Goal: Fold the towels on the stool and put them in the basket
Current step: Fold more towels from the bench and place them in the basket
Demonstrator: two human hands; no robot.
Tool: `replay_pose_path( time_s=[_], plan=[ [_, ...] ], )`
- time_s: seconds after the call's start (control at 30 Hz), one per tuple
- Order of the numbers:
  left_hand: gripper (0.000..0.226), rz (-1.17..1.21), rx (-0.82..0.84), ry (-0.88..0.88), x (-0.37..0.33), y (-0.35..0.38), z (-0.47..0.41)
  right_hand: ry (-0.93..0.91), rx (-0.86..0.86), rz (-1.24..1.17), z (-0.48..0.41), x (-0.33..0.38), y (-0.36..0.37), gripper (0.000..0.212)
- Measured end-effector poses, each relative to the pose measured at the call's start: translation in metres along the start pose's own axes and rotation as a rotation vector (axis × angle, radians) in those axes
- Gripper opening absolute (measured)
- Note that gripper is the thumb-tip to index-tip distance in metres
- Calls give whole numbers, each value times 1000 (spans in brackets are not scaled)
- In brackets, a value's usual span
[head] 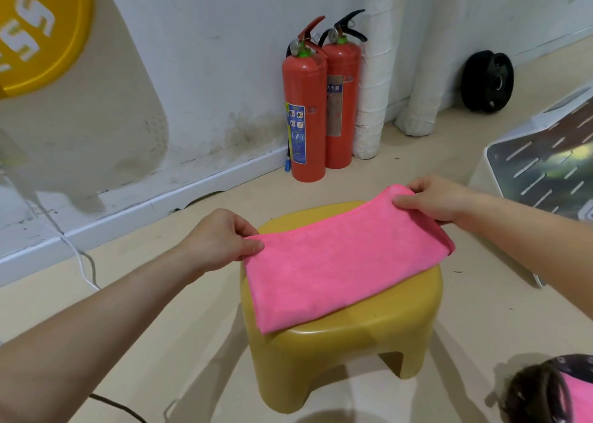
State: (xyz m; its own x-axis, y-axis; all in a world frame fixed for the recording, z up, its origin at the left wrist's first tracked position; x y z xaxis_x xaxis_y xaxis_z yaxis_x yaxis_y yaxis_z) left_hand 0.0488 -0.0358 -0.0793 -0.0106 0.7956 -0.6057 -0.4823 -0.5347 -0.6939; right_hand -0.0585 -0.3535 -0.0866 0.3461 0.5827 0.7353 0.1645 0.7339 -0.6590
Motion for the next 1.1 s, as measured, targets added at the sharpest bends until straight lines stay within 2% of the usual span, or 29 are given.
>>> replay_pose_path(
  time_s=[0.23, 0.37, 0.5, 0.6, 0.73, 0.83, 0.87, 0.9, 0.97, 1.0, 1.03, 1.07, 1.1],
  plan=[
    [11, -5, 19, -26, -1, -1, -8, -127, -153, 330, -1, 8, -6, 38],
    [4, -235, -106, 27, -6, -3, -9, -174, -178, 498, -2, 12, -3, 42],
    [15, -338, -173, 65, -9, -9, -6, -199, -193, 647, 3, 12, 2, 37],
    [14, -314, -101, 46, -5, -8, -7, -40, -112, 498, 0, -6, 2, 47],
    [15, -241, -3, 32, -3, -1, -8, 228, 100, 10, 6, -27, 6, 57],
    [16, -187, 84, 5, -3, 4, -8, 249, 253, -99, 10, -30, 5, 98],
    [16, -164, 122, -9, -2, 5, -7, 248, 279, -106, 10, -30, 4, 104],
    [15, -139, 154, -25, -1, 5, -7, 249, 301, -96, 11, -29, 5, 100],
    [10, -51, 174, -59, 3, 1, -10, 189, 250, -27, 7, -19, 5, 62],
    [7, 11, 155, -78, 6, -2, -12, 110, 143, 28, 0, -11, -1, 43],
    [4, 76, 122, -98, 9, -5, -15, 15, 8, 88, -9, -1, -9, 34],
    [4, 141, 83, -119, 13, -9, -18, -70, -117, 132, -13, 10, -14, 34],
    [8, 200, 44, -144, 18, -11, -20, -120, -197, 158, -14, 20, -16, 43]
  ],
)
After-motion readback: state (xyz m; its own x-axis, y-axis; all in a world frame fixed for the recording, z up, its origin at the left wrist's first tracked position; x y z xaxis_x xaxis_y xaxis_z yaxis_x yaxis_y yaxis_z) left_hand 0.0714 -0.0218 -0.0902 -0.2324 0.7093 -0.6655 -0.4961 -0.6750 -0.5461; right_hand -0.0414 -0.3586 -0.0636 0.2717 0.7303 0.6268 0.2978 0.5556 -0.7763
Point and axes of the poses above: each hand's wrist, its own z-axis away from the middle knuckle, its own y-axis out of the palm, x = y × z, the point moved 8 cm from there along -z, towards the middle knuckle, and after that the axes turned 13 degrees about -y, right-handed, at the moved point
